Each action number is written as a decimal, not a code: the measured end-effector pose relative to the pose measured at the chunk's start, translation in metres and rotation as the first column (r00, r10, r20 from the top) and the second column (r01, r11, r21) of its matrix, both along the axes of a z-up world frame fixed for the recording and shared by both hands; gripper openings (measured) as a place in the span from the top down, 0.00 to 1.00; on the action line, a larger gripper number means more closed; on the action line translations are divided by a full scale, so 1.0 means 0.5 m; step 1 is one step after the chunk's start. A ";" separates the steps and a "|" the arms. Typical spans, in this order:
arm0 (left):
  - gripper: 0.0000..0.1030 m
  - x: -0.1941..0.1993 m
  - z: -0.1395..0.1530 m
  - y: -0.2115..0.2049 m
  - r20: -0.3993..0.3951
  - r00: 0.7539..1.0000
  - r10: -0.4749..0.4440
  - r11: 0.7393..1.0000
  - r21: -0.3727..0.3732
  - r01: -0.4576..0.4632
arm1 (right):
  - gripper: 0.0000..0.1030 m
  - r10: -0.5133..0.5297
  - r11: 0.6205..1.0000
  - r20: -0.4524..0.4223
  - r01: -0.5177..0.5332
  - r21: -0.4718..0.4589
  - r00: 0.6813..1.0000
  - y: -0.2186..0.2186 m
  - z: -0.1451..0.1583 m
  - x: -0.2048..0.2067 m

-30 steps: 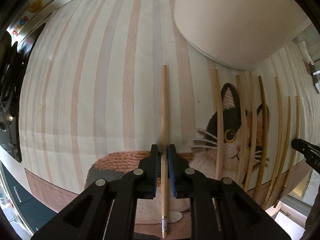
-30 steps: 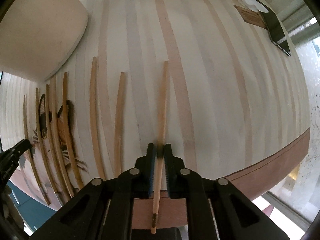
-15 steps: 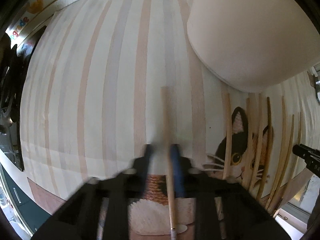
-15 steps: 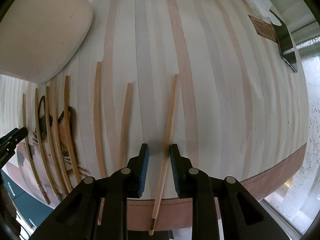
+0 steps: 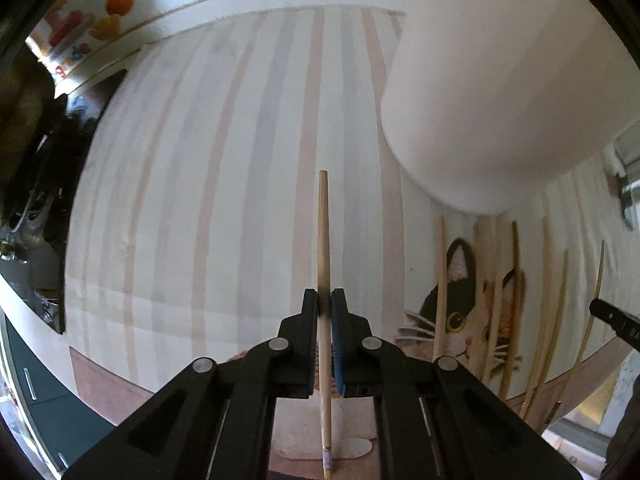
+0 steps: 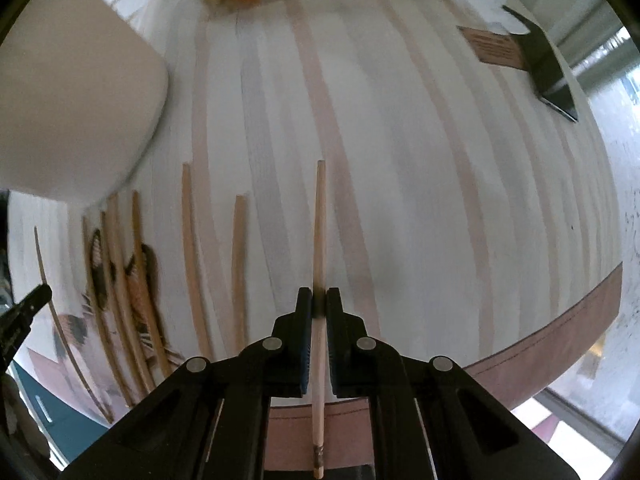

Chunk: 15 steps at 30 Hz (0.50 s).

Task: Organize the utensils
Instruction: 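Carry both chopsticks up and drop them into the pink holder, opening both tools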

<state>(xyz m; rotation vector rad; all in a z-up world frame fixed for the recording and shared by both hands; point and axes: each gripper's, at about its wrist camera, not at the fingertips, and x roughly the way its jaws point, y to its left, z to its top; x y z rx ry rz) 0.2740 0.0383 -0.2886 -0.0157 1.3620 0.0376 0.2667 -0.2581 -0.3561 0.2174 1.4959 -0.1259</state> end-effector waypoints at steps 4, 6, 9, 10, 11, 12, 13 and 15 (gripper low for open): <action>0.96 -0.012 0.050 0.026 0.048 0.999 0.025 0.999 -0.024 -0.024 | 0.93 -0.026 1.000 0.051 0.025 0.019 0.998 -0.021 0.040 -0.018; 0.96 -0.016 0.075 0.038 0.071 0.997 0.031 0.999 -0.026 -0.029 | 0.93 -0.035 0.999 0.078 0.033 0.026 0.996 -0.025 0.062 -0.024; 0.96 -0.014 0.102 0.045 0.097 0.994 0.048 0.998 -0.035 -0.045 | 0.93 -0.048 0.998 0.109 0.043 0.041 0.993 -0.032 0.088 -0.029; 0.96 -0.015 0.115 0.047 0.113 0.992 0.054 0.998 -0.033 -0.050 | 0.93 -0.054 0.998 0.117 0.048 0.049 0.992 -0.035 0.099 -0.028; 0.96 -0.016 0.124 0.045 0.125 0.990 0.058 0.998 -0.032 -0.055 | 0.93 -0.057 0.997 0.124 0.050 0.055 0.991 -0.036 0.105 -0.029; 0.96 -0.019 0.138 0.047 0.144 0.988 0.061 0.998 -0.030 -0.058 | 0.93 -0.058 0.997 0.137 0.050 0.060 0.989 -0.038 0.116 -0.030; 0.96 -0.018 0.148 0.046 0.162 0.985 0.062 0.998 -0.021 -0.060 | 0.93 -0.058 0.997 0.152 0.049 0.062 0.987 -0.034 0.126 -0.031; 0.96 -0.022 0.182 0.045 0.229 0.972 0.044 0.998 0.034 -0.053 | 0.93 -0.056 0.997 0.181 0.045 0.062 0.982 -0.040 0.150 -0.050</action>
